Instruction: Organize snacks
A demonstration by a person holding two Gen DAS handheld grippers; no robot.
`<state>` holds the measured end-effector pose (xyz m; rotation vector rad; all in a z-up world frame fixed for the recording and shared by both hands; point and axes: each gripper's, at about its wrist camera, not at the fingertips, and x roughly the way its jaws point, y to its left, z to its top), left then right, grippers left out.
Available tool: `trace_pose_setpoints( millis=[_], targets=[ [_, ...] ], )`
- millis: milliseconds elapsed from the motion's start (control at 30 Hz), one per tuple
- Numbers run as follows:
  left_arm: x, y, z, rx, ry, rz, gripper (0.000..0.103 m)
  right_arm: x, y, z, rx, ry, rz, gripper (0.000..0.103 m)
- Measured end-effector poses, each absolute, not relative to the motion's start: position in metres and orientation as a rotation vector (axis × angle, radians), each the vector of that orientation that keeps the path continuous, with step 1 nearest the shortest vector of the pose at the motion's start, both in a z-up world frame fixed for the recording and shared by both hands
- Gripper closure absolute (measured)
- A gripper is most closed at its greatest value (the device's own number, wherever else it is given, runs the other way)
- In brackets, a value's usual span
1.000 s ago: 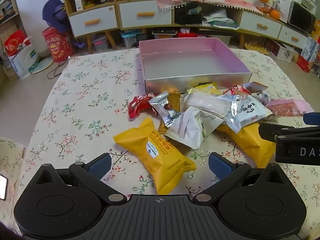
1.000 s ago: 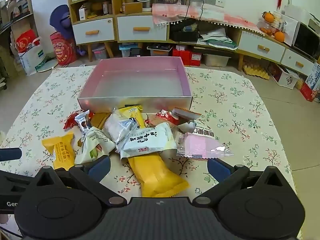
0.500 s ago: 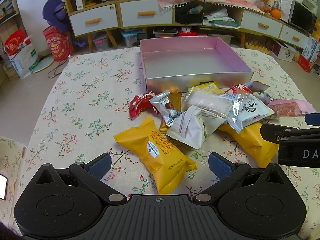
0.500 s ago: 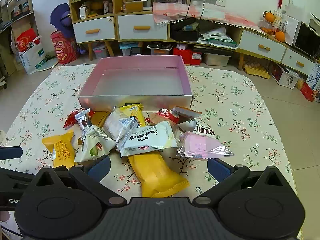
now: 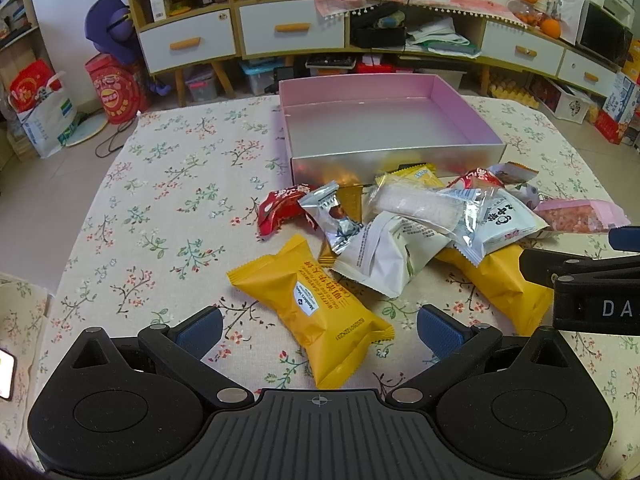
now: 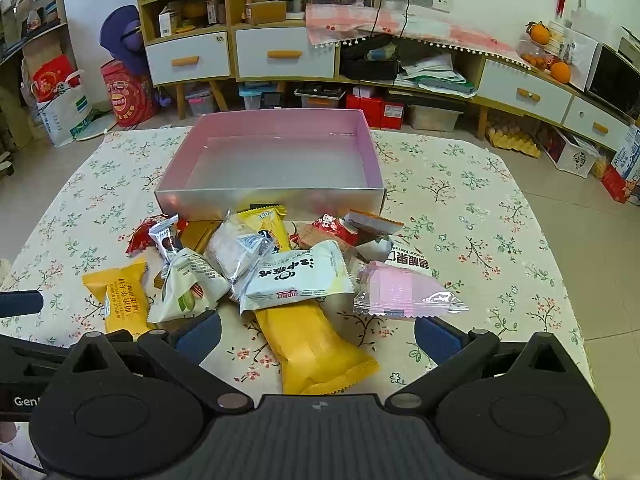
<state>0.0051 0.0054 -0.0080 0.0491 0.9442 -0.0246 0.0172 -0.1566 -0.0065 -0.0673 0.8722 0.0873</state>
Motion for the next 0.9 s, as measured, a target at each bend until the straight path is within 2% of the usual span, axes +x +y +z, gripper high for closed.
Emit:
trace_pose_setpoints(
  millis=[900],
  targets=[
    [0.0045, 0.0053, -0.0087, 0.061, 0.945, -0.019, 0.000, 0.0176, -0.1579, -0.0067, -0.070, 0.875, 0.088, 0.024]
  ],
)
